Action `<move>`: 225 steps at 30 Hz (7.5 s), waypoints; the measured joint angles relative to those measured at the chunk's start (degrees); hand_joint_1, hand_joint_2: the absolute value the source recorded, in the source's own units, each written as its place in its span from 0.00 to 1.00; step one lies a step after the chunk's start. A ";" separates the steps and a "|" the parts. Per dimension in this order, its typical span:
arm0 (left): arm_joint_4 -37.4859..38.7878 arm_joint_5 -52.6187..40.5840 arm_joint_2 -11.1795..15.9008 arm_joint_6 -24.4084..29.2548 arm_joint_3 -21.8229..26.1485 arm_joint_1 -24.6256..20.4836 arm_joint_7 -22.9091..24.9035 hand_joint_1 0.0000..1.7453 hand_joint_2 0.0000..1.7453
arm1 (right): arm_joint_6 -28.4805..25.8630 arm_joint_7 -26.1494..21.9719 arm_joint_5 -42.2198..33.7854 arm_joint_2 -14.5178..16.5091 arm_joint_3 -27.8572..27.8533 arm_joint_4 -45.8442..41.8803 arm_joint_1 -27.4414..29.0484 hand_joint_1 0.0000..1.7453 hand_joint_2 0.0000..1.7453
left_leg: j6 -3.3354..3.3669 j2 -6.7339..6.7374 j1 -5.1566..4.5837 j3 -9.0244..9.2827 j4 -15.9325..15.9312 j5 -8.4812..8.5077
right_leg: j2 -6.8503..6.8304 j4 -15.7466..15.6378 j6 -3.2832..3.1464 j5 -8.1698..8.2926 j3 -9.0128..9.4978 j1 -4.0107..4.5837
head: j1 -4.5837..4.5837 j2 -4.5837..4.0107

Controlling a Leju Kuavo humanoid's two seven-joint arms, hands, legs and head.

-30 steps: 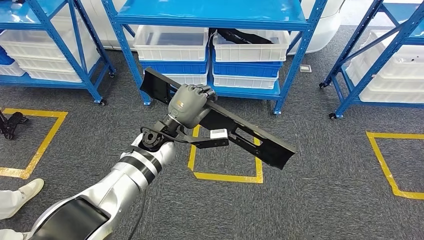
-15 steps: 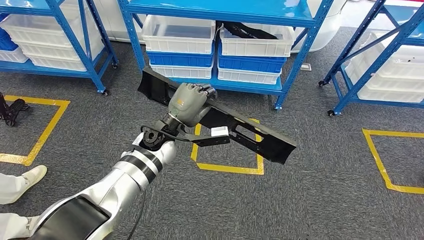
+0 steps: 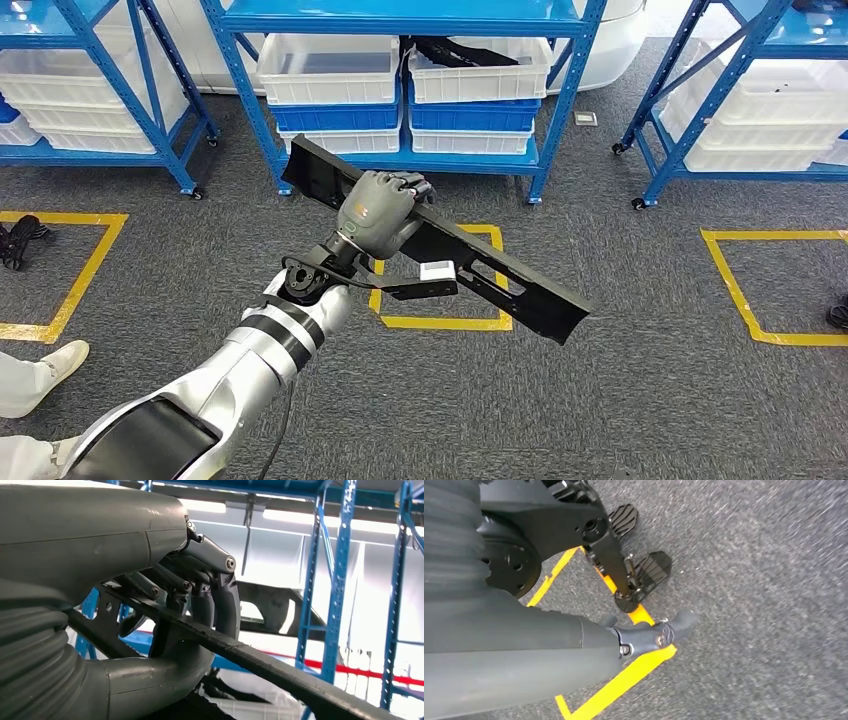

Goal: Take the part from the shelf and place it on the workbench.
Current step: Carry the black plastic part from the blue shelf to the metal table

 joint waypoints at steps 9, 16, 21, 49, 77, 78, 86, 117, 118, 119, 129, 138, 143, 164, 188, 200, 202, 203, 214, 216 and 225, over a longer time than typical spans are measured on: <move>-0.68 -0.84 -0.01 0.00 1.14 0.51 -0.73 1.00 1.00 | 0.02 -0.27 0.22 0.18 0.00 -0.01 0.22 0.00 1.00 | 1.51 -2.62 0.16 10.33 -15.30 4.37 | 3.87 0.51 2.44 1.21 -2.31 -0.36 | -0.24 0.00; -0.92 -1.39 -0.14 0.00 2.02 0.80 -1.20 1.00 1.00 | -0.28 -0.54 0.16 -0.06 0.00 0.00 0.26 0.00 1.00 | 2.98 2.50 0.30 9.77 -16.02 5.12 | -1.78 16.67 2.94 -4.49 -10.89 -0.19 | 0.34 0.00; -1.23 -1.92 -0.20 0.00 2.57 0.75 -2.02 1.00 1.00 | -0.21 -1.39 -0.24 -0.52 -0.16 -0.04 -0.02 0.00 1.00 | 2.00 5.67 -0.40 9.88 -15.88 4.97 | -6.91 0.68 3.82 1.11 -2.22 0.05 | 0.25 0.00; -6.75 -6.13 -0.93 -0.04 10.73 2.94 -6.50 1.00 1.00 | -1.04 -1.88 0.18 -1.30 -0.23 -0.07 -0.22 0.00 1.00 | 2.88 3.51 0.12 9.69 -15.56 4.67 | -3.80 8.09 4.66 -0.32 -7.98 -0.29 | 0.27 0.00; -5.03 -6.03 -0.76 -0.02 10.12 1.30 -5.15 1.00 1.00 | -1.08 -2.52 0.43 -1.48 -0.50 -0.11 -1.11 0.00 1.00 | 3.17 1.80 0.20 9.81 -15.57 4.57 | -1.76 16.94 2.99 -2.92 -13.55 -0.11 | 0.26 0.00; -5.03 -5.94 -0.77 -0.02 10.11 1.30 -5.15 1.00 1.00 | -1.08 -2.52 0.48 -1.52 -0.50 -0.11 -1.10 0.00 1.00 | 3.07 2.49 0.23 9.84 -15.56 4.49 | -2.12 14.88 3.53 -2.03 -12.35 -0.26 | 0.26 0.00; -5.04 -5.68 -0.64 -0.02 9.99 1.07 -5.27 1.00 1.00 | -1.07 -2.54 0.68 -1.66 -0.50 -0.14 -1.35 0.00 1.00 | 0.71 5.90 -0.23 10.53 -14.95 2.95 | -4.65 0.43 2.39 2.59 -4.15 -0.07 | -0.02 0.00; -5.09 -5.45 -0.74 0.00 9.92 1.98 -6.83 1.00 1.00 | -0.52 -3.07 0.25 -1.81 -0.82 -0.13 -0.31 0.00 1.00 | 0.70 5.31 -0.33 10.60 -15.04 2.30 | -3.78 0.60 2.41 2.52 -4.33 -0.19 | -0.39 0.00; -5.09 -5.49 -0.78 0.00 9.92 1.96 -6.84 1.00 1.00 | -0.57 -3.05 0.22 -1.84 -0.87 -0.13 -0.24 0.00 1.00 | 0.51 4.02 -0.15 9.90 -13.24 1.07 | -3.10 0.56 1.98 2.51 -4.18 -0.32 | -0.45 0.00; -5.09 -5.51 -0.77 0.00 9.93 1.95 -6.84 1.00 1.00 | -0.58 -3.05 0.20 -1.85 -0.90 -0.13 -0.21 0.00 1.00 | 0.41 2.33 -0.04 8.55 -10.27 -0.62 | -2.49 0.52 1.59 2.50 -4.05 -0.40 | -0.52 0.00; -4.98 -5.64 -0.31 0.00 10.08 2.22 -6.82 1.00 1.00 | -0.61 -2.87 0.37 -1.62 -0.96 -0.13 -0.13 0.00 1.00 | 2.01 -5.62 0.01 8.71 -14.44 4.18 | 5.18 0.61 1.59 2.53 -4.27 -0.11 | -0.61 0.00; -4.67 -5.80 -0.80 0.00 10.08 1.36 -6.81 1.00 1.00 | -0.74 -2.84 0.44 -1.51 -0.96 -0.11 -0.05 0.00 1.00 | 3.35 1.14 -0.40 9.90 -16.18 4.62 | -1.63 16.42 2.61 -2.74 -13.61 -0.02 | -0.26 0.00; -4.49 -5.82 -0.81 0.00 10.07 1.04 -6.80 1.00 1.00 | -0.88 -2.85 0.42 -1.47 -0.96 -0.17 -0.29 0.00 1.00 | 2.44 4.19 -0.91 10.25 -16.07 3.96 | -6.02 1.13 3.94 2.26 -4.84 0.02 | -0.10 0.00; -3.89 -5.71 -0.81 0.00 10.00 0.50 -6.85 1.00 1.00 | -0.73 -2.85 0.37 -1.24 -0.98 -0.18 -0.15 0.00 1.00 | 2.76 -2.18 -0.07 10.07 -15.69 4.33 | 2.53 2.80 2.57 1.97 -6.48 0.09 | -0.42 0.00; -3.76 -5.67 -0.22 0.00 10.81 1.01 -7.53 1.00 1.00 | -1.02 -2.44 0.68 -1.30 -1.01 -0.22 -0.68 0.00 1.00 | 1.26 -3.55 0.20 6.97 -10.88 3.21 | 3.96 0.31 1.19 2.33 -3.30 -0.09 | -0.82 0.00; -5.04 -5.37 0.74 0.00 12.21 2.83 -8.43 1.00 1.00 | -3.52 3.62 4.34 -0.57 0.50 0.03 3.86 0.00 1.00 | 3.44 1.31 -0.15 9.46 -15.72 4.53 | -1.81 15.96 3.54 -2.88 -12.93 -0.06 | -0.23 0.00; -5.56 -5.17 0.96 0.00 12.51 3.35 -8.61 1.00 1.00 | -3.99 4.74 5.01 -0.51 1.18 0.05 4.70 0.00 1.00 | 3.24 2.61 -0.17 9.58 -15.72 4.38 | -3.40 8.59 4.40 -0.41 -8.69 -0.01 | -0.21 0.00; -5.91 -5.03 1.08 0.00 12.72 3.48 -8.68 1.00 1.00 | -4.23 5.39 5.39 -0.45 1.54 0.05 4.94 0.00 1.00 | 3.00 3.19 -0.39 9.66 -15.70 4.22 | -5.02 4.54 4.45 0.76 -6.20 0.19 | -0.18 0.00; -7.85 -3.67 3.62 0.00 15.25 5.47 -9.62 1.00 1.00 | -5.55 10.95 8.05 0.45 5.73 0.10 5.95 0.00 1.00 | 0.50 -0.16 -0.26 3.08 0.56 -4.64 | -0.49 -0.26 0.91 2.64 -3.11 -0.18 | -0.75 0.00; -7.90 -3.57 3.92 0.00 15.55 5.96 -9.78 1.00 1.00 | -5.55 11.56 8.29 0.61 6.23 0.11 6.08 0.00 1.00 | 0.54 -0.39 -0.10 3.55 -1.21 -2.38 | 1.20 -0.10 0.93 2.63 -3.09 -0.23 | -0.75 0.00; -8.86 -1.97 3.78 0.00 16.00 5.31 -10.72 1.00 1.00 | -5.12 10.95 8.45 0.98 7.35 0.28 6.53 0.00 1.00 | 2.34 -1.95 0.47 10.06 -14.92 3.86 | 3.22 2.44 2.95 2.08 -6.08 -0.09 | -0.34 0.00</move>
